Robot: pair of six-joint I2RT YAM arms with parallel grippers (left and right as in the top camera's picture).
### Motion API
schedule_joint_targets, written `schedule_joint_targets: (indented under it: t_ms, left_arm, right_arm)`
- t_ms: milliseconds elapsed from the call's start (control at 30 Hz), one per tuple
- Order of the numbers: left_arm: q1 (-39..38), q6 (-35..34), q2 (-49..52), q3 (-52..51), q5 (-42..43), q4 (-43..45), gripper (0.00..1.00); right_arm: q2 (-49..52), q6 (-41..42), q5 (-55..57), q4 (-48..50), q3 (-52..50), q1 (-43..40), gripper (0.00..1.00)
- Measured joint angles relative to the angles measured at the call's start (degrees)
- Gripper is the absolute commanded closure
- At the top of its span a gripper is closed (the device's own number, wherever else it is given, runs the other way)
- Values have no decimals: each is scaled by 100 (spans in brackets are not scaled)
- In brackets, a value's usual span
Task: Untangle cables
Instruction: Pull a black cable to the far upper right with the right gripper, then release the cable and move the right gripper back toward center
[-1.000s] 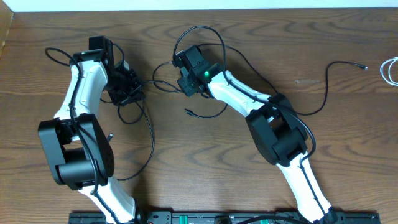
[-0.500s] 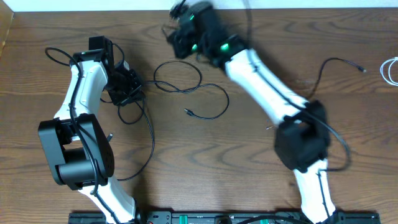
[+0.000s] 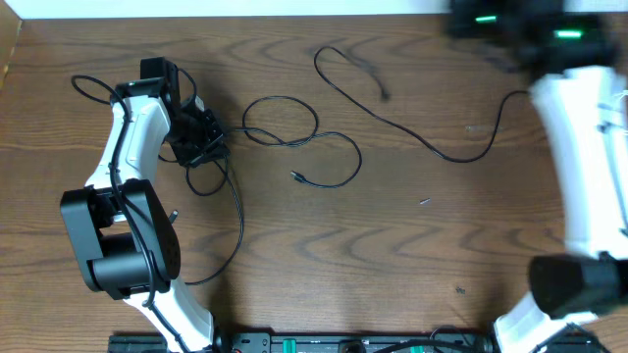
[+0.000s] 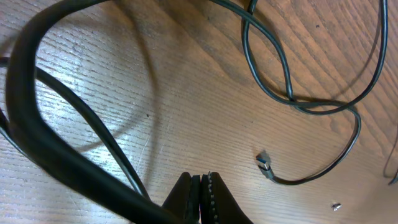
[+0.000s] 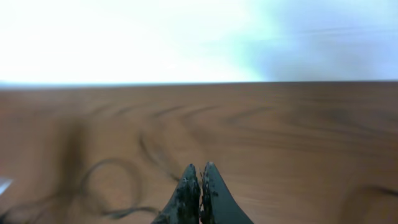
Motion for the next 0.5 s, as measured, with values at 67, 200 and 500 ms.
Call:
schedule_joint_targets:
  t_ms: [67,200,500]
  left_arm:
    - [0,0,0,0,-2,0,92]
    - [0,0,0,0,-2,0,93]
    - [0,0,0,0,-2,22,93]
  right_arm:
    - [-280,0,42,-188,0,-649,99]
    - [-933,-2,125,-557,0,-1912,99]
    - [-1303,-868,-369,-1843,144,-2275,73]
